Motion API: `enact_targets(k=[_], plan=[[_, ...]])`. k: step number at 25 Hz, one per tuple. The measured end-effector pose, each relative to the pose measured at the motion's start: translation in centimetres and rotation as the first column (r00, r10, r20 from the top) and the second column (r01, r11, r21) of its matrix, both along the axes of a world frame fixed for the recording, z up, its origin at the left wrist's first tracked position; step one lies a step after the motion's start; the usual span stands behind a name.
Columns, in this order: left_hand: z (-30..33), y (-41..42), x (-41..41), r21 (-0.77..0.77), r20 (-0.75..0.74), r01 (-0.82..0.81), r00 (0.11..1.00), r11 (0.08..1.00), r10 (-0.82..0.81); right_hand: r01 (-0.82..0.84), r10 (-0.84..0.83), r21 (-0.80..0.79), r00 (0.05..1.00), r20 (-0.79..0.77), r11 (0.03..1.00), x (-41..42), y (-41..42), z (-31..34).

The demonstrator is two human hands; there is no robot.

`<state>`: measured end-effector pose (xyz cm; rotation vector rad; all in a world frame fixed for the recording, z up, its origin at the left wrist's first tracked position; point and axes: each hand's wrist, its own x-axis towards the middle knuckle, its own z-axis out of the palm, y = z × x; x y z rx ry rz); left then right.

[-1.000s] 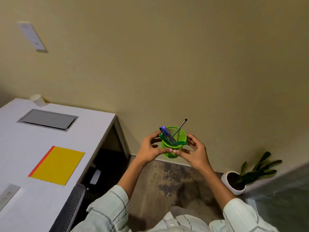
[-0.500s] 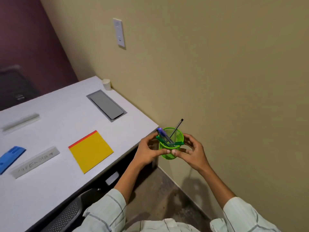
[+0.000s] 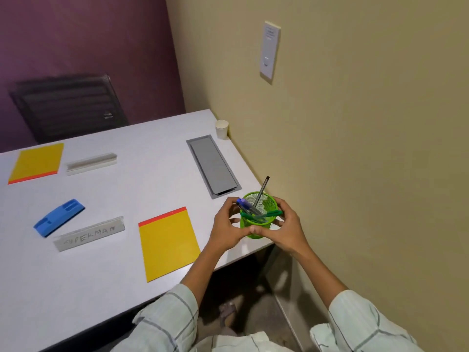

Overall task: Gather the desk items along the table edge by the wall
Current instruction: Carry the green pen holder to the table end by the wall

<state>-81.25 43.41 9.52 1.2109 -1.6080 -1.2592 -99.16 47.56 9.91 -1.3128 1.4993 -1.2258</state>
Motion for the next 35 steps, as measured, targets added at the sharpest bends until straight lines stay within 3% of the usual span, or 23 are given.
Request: enact_targets(k=[10, 17, 23, 28, 32, 35], plan=[[0.8, -12.3, 2.1, -0.066, 0.029, -0.167, 0.985, 0.984, 0.169, -0.047, 0.05, 0.036, 0.995, -0.081, 0.998, 3.0, -14.9, 1.5], [-0.3, -18.9, 1.8, -0.013, -0.006, -0.257, 0.966, 0.966, 0.257, -0.02, 0.045, 0.084, 0.951, -0.307, 0.996, 3.9, -23.5, 1.3], [-1.7, -26.2, -0.3, 0.013, 0.092, -0.209, 0.974, 0.978, 0.207, -0.038, 0.084, 0.114, 0.897, -0.434, 0.993, 2.9, -32.1, -0.2], [-4.2, -33.5, -1.2, 0.178, 0.126, -0.109, 0.988, 0.978, 0.087, -0.046, 0.146, 0.2, 0.844, -0.515, 0.979, 1.6, -39.3, -2.9], [-5.8, -39.1, -2.1, 0.225, 0.12, -0.021, 0.993, 0.974, -0.006, -0.025, 0.204, 0.28, 0.745, -0.635, 0.96, 1.5, -44.5, -4.4], [-7.5, -42.8, -2.3, 0.348, 0.112, -0.024, 0.994, 0.937, -0.016, -0.008, 0.287, 0.347, 0.582, -0.761, 0.938, 2.0, -48.3, -5.0]])
